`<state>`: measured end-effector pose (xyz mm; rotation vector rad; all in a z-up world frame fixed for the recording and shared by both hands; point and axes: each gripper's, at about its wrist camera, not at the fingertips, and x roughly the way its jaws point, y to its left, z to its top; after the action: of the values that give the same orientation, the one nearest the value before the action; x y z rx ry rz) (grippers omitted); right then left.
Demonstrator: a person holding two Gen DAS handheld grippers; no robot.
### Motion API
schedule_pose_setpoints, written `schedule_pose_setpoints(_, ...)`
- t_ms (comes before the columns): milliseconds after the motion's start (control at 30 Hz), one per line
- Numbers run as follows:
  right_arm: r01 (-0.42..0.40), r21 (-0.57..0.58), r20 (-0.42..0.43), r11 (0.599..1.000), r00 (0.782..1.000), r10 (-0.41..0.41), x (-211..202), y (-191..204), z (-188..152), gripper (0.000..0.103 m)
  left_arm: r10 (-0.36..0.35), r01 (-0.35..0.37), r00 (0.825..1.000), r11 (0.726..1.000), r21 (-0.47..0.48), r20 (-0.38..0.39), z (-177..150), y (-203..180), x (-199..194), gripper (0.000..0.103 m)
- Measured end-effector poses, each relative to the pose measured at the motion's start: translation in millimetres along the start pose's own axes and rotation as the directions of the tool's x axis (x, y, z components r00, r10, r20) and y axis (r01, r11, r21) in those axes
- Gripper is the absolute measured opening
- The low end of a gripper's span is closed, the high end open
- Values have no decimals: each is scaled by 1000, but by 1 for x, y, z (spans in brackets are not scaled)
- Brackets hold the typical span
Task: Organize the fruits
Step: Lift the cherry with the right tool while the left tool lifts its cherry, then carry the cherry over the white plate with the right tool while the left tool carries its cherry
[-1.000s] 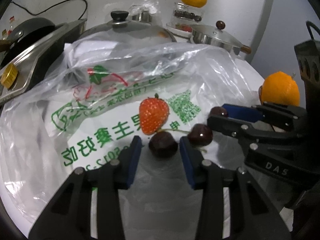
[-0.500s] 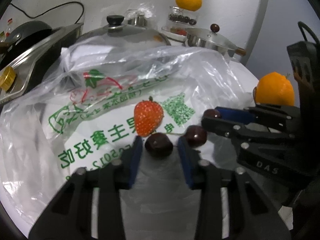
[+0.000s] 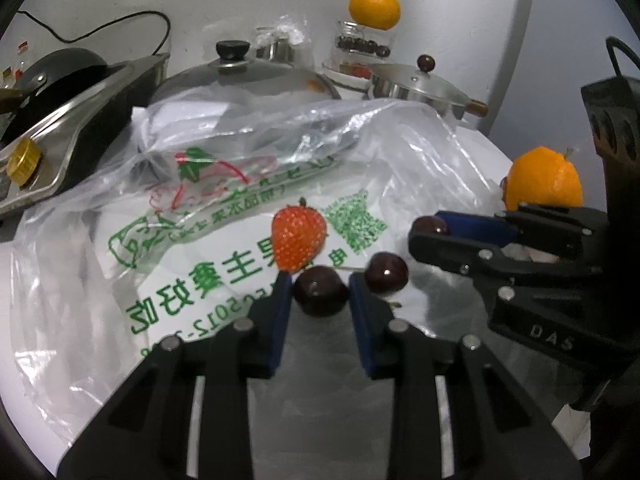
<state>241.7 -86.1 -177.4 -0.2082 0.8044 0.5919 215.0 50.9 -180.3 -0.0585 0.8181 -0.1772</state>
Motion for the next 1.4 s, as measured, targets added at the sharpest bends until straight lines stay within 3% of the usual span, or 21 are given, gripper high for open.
schedule_pose_setpoints(733, 11, -4, 90, 1000, 996, -11, -62, 9, -3, 26, -10, 7, 997, 999, 36, 71, 6, -27, -45, 30)
schedule_pose_setpoints(1400, 74, 52, 126, 996, 989, -80, -116, -27, -34, 26, -56, 46, 994, 993, 107, 91, 9, -83, -64, 30)
